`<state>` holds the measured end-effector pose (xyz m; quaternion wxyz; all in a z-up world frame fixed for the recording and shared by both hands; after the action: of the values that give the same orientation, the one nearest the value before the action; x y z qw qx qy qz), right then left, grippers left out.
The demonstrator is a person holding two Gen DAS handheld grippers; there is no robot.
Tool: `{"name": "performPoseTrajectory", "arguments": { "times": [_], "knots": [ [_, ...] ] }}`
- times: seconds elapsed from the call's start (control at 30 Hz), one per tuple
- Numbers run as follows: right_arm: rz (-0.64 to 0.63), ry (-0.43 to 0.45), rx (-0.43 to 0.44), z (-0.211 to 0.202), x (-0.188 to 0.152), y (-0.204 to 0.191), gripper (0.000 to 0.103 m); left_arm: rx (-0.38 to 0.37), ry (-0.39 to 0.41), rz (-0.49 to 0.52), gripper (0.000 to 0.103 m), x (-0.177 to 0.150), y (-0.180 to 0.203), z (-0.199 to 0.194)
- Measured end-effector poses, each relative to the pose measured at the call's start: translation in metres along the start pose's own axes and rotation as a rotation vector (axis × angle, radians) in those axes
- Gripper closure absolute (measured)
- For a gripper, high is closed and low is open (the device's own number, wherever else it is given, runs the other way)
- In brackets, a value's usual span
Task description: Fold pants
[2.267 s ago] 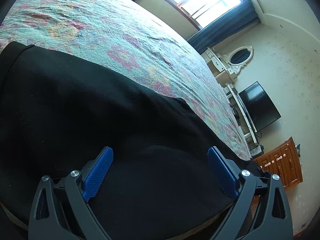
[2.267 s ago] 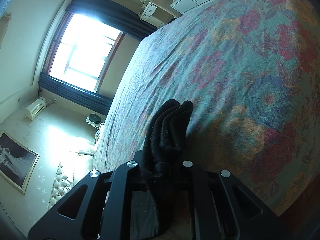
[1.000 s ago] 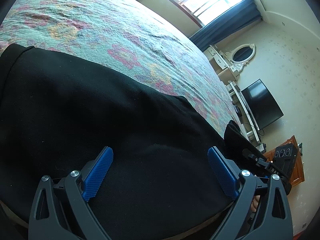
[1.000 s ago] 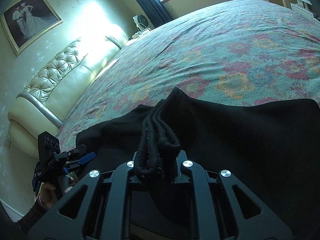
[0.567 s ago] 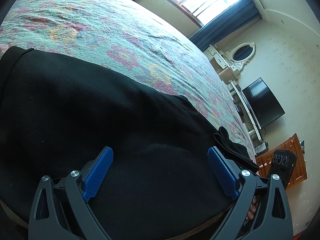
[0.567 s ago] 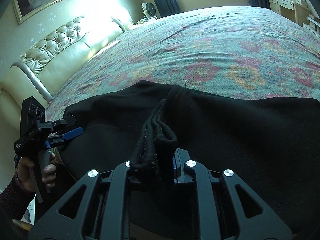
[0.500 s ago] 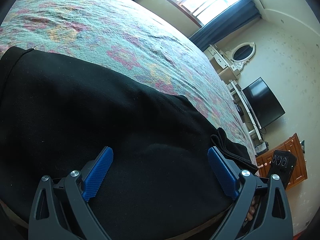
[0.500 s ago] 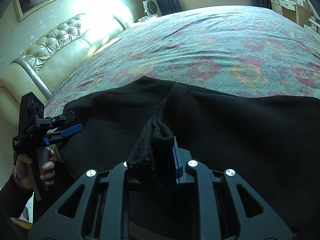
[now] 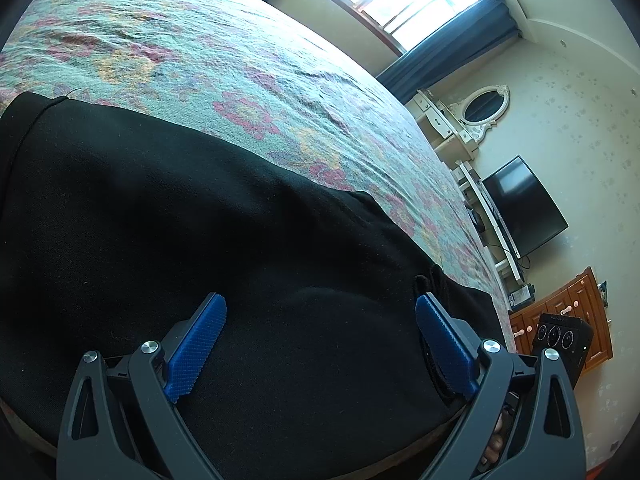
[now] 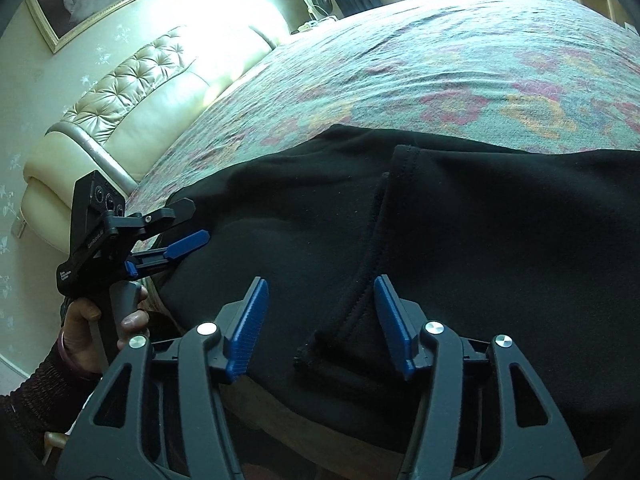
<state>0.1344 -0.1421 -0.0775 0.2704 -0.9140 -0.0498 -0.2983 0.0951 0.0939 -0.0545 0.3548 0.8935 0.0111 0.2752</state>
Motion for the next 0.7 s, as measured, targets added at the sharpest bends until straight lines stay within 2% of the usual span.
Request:
{"name": "performPoseTrajectory", "arguments": {
  "times": [0.2,0.33,0.4,0.57,0.63,0.7],
  "knots": [
    [0.017,0.011,0.047,-0.007,-0.004,-0.007,0.036,-0.015,-0.002,-0.02,0.009,0.004,-0.003,-0.006],
    [0.052,0.037,0.116,-0.02,-0.003,-0.007,0.036,0.031,0.005,-0.063,0.009,0.016,-0.008,-0.026],
    [0.051,0.048,0.132,-0.027,-0.004,-0.009,0.035,0.016,0.013,-0.084,0.009,0.024,-0.016,-0.043],
    [0.058,0.055,0.175,-0.035,-0.005,-0.011,0.03,-0.094,0.07,-0.228,0.009,0.045,-0.065,-0.093],
    [0.062,0.053,0.182,-0.033,-0.007,-0.012,0.03,-0.115,0.087,-0.316,0.009,0.052,-0.094,-0.108],
    [0.078,0.045,0.19,-0.029,-0.01,-0.009,0.03,-0.105,0.106,-0.383,0.009,0.055,-0.121,-0.118]
  ]
}}
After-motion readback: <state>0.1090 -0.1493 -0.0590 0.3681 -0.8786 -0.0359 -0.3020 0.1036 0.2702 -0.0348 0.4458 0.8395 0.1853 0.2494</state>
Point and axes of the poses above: each gripper's, at about its wrist camera, not at the fingertips, and z roughly the way its jaws point, y to its right, x to its top, the point moved 1 cm from there along z, roughly the way its jaws point, and after that the axes turned 1 degree about -y, right-handed, at the moved point
